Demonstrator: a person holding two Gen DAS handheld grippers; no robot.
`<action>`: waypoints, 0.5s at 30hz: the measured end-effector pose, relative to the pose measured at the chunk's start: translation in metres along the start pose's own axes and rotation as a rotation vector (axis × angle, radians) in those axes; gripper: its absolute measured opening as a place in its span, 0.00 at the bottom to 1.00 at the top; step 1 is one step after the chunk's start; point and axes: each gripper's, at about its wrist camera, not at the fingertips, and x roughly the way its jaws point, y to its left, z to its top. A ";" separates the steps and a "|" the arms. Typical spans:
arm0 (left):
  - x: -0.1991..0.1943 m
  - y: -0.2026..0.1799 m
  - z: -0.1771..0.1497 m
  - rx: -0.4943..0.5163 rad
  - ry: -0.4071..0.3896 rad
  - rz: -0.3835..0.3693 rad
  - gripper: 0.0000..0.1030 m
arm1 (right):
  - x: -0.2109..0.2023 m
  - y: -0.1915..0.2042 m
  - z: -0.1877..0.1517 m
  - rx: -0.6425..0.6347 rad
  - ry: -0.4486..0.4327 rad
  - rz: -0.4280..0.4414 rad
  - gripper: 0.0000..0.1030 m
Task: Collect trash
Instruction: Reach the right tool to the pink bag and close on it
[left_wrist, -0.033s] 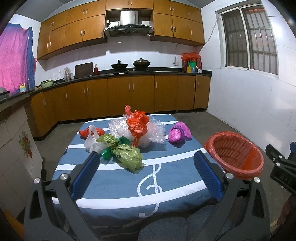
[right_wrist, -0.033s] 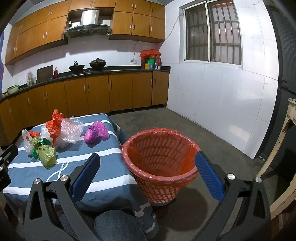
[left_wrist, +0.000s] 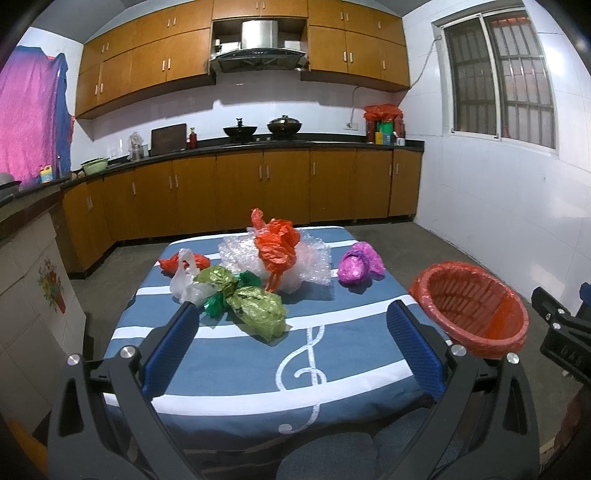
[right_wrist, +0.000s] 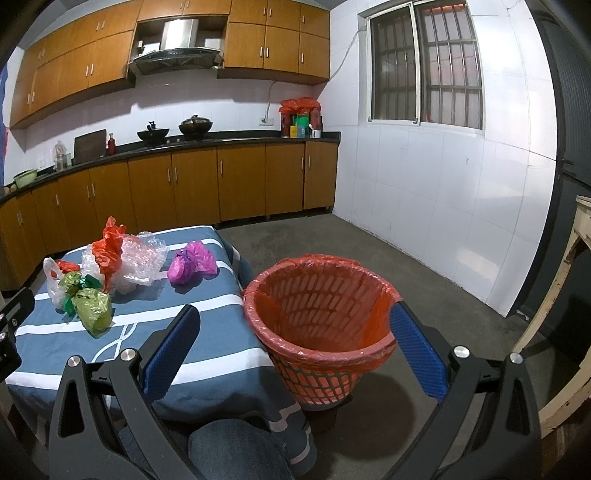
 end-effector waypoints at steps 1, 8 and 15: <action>0.003 0.002 -0.002 -0.006 0.002 0.008 0.96 | 0.002 0.001 0.001 -0.002 0.002 0.002 0.98; 0.033 0.034 -0.008 -0.051 0.054 0.067 0.96 | 0.034 0.023 0.007 -0.027 0.020 0.032 0.98; 0.072 0.078 -0.006 -0.103 0.099 0.146 0.96 | 0.085 0.054 0.024 -0.025 0.061 0.090 0.98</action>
